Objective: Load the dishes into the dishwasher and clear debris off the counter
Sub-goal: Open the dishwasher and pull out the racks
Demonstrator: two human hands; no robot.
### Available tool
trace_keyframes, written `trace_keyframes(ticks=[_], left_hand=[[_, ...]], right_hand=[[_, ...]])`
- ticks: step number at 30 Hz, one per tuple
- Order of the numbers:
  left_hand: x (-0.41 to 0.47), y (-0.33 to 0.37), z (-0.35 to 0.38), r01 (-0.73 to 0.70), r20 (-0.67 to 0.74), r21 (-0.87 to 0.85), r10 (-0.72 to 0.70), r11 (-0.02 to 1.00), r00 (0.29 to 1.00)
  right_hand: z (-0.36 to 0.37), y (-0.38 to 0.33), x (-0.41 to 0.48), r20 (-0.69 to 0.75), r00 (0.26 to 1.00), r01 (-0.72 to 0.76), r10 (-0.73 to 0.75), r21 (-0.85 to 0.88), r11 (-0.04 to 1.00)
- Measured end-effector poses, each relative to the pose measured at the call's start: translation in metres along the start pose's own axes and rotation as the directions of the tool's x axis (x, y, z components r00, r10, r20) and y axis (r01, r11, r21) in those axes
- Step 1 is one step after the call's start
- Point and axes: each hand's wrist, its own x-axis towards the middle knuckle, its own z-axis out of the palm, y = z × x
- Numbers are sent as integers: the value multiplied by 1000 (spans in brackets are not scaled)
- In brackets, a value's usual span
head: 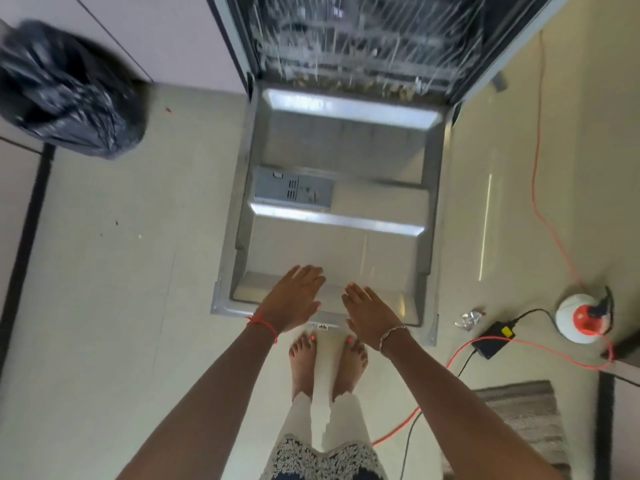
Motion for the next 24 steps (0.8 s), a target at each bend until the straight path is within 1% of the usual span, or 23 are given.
trace_keyframes(ticks=[2,5,8,10,12,13,20,24], left_hand=[[9,4,-37,-4,-45,-17,3,1000,999],[20,3,-91,48,-82,-87,-56,995,995],[38,-2,-129,111,-74,-234,-132,966,989],[54,-10,-151,167,-11,-250,-176,954,984],[72,-20,-166,210,23,-268,-212,940,977],[83,-25,-172,226,17,-284,-231,932,973],[167,-72,-191,289,49,-192,-285,938,957],[222,-105,-179,277,93,-177,-264,945,960]], right_hand=[[-38,4,-5,-35,999,-15,16,40,999],[-99,13,-12,-82,993,-78,85,84,993],[-148,21,-10,-114,981,-137,155,152,979],[-171,32,-3,-133,976,-147,172,177,973],[-188,43,6,-139,973,-154,182,191,969],[-195,52,12,-135,973,-161,187,188,969],[-235,123,62,-158,965,-179,210,187,966],[-253,172,105,-179,956,-185,233,249,951]])
